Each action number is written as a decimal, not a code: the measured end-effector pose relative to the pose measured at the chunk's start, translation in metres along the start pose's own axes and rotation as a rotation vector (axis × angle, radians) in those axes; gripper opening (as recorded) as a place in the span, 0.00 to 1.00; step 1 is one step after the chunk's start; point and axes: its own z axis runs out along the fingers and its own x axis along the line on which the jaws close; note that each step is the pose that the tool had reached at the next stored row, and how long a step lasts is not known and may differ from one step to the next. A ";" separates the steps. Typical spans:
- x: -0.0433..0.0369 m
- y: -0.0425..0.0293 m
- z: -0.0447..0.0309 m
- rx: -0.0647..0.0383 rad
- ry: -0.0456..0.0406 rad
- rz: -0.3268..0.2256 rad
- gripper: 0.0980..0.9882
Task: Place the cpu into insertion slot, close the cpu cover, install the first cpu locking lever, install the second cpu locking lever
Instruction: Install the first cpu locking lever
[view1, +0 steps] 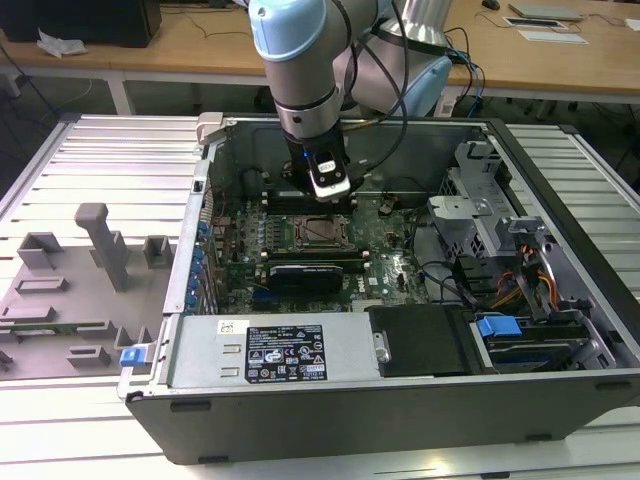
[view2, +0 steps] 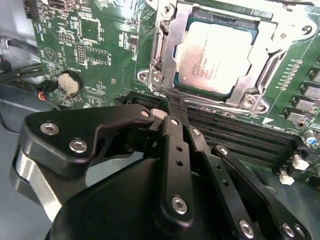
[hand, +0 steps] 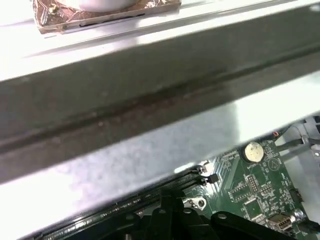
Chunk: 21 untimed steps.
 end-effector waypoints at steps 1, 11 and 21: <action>-0.0002 0.0002 -0.0011 0.005 -0.0016 0.000 0.01; -0.0033 0.0035 -0.0176 0.031 -0.0118 0.002 0.01; -0.0053 0.0034 -0.0167 0.081 0.0876 0.011 0.01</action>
